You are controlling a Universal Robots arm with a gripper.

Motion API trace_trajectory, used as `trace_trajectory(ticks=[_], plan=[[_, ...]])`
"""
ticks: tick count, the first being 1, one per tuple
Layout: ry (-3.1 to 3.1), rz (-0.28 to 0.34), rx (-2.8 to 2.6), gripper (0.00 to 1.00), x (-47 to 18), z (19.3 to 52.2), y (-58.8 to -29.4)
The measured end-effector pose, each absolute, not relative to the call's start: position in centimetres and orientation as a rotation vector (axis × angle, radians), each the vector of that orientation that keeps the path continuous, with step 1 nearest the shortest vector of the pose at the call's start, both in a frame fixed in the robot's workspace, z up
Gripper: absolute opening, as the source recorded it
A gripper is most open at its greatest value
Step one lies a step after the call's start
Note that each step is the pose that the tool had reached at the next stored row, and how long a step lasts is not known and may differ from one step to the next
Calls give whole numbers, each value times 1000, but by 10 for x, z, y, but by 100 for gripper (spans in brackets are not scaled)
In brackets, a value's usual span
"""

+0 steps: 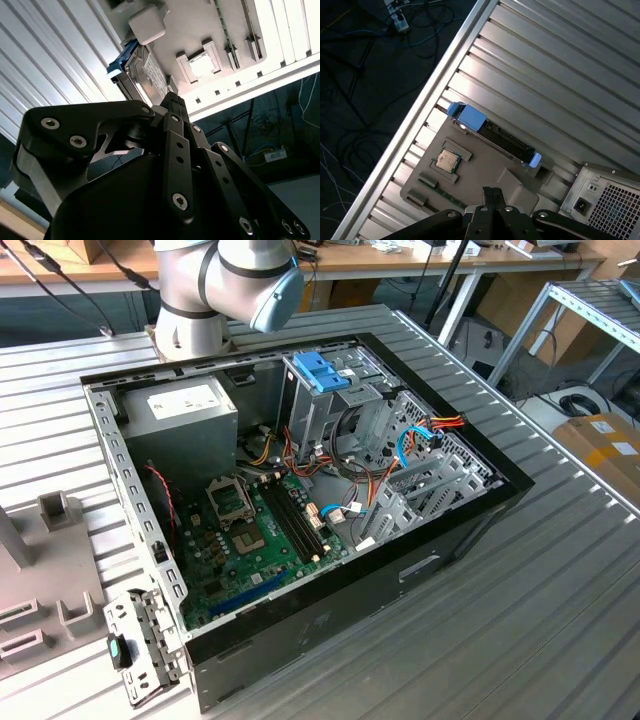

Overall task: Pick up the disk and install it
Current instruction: 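Pick up the disk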

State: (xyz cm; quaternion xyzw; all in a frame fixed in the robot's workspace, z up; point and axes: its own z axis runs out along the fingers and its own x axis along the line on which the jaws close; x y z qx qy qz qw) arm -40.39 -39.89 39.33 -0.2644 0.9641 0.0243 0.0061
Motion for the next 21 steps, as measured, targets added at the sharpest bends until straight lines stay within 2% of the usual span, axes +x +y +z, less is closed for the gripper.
trace_trajectory(ticks=[21], plan=[[2978,77,-967,11,-404,393,-399]])
